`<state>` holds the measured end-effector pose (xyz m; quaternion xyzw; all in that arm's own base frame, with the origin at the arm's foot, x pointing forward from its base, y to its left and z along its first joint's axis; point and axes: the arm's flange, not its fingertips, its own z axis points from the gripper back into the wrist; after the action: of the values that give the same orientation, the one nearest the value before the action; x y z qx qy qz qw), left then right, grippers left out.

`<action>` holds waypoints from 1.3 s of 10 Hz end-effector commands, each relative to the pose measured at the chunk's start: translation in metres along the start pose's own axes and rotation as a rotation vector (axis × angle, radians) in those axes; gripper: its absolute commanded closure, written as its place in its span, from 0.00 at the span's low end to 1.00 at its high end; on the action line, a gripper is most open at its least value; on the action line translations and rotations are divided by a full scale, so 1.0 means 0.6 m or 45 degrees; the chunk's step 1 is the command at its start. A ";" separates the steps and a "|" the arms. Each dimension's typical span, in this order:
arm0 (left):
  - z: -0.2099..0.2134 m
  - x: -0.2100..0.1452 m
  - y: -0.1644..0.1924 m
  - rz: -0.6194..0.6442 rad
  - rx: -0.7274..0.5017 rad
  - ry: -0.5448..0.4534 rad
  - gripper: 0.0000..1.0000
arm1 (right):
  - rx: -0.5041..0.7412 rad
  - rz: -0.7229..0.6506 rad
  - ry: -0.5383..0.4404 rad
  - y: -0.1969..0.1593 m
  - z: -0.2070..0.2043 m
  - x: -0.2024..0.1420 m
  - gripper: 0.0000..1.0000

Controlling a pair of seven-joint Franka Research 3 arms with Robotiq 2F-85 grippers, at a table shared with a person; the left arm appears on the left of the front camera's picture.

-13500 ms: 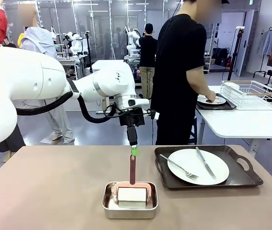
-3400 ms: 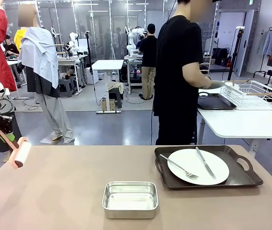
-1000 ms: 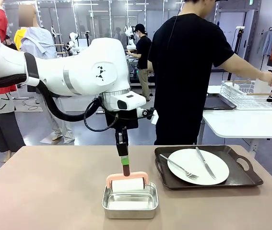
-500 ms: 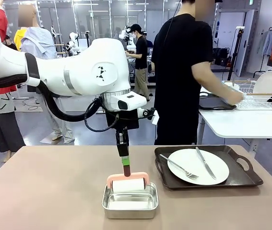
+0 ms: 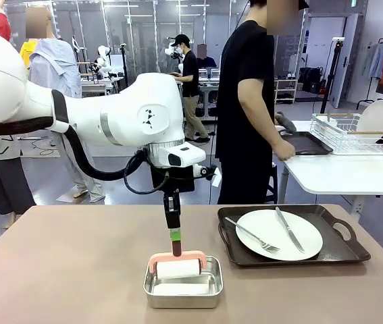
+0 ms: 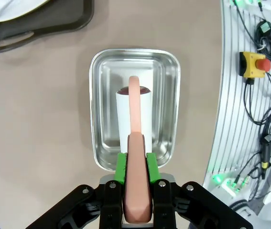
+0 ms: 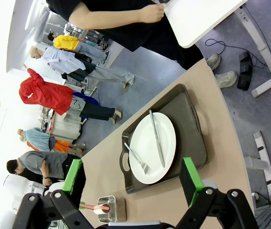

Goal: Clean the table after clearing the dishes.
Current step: Place the Lint Roller back on top of the Airtight Container.

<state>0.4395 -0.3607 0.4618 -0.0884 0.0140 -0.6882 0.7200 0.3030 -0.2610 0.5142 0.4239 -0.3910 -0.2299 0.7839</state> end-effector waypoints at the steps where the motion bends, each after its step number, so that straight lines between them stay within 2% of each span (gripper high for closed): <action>1: -0.012 0.007 0.024 0.012 -0.006 0.012 0.80 | 0.013 0.011 -0.003 0.003 0.004 -0.002 0.00; 4: -0.054 0.011 0.051 -0.011 -0.044 0.033 0.80 | 0.013 0.011 -0.003 0.003 0.004 -0.002 0.00; 10: -0.089 0.007 0.088 0.019 -0.013 0.066 0.80 | 0.013 0.011 -0.003 0.003 0.004 -0.002 0.00; 13: -0.082 0.006 0.089 0.003 0.002 0.059 0.23 | 0.013 0.011 -0.003 0.003 0.004 -0.002 0.00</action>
<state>0.4849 -0.3674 0.4069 -0.0837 0.0383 -0.6884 0.7194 0.3030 -0.2610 0.5142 0.4239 -0.3910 -0.2299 0.7839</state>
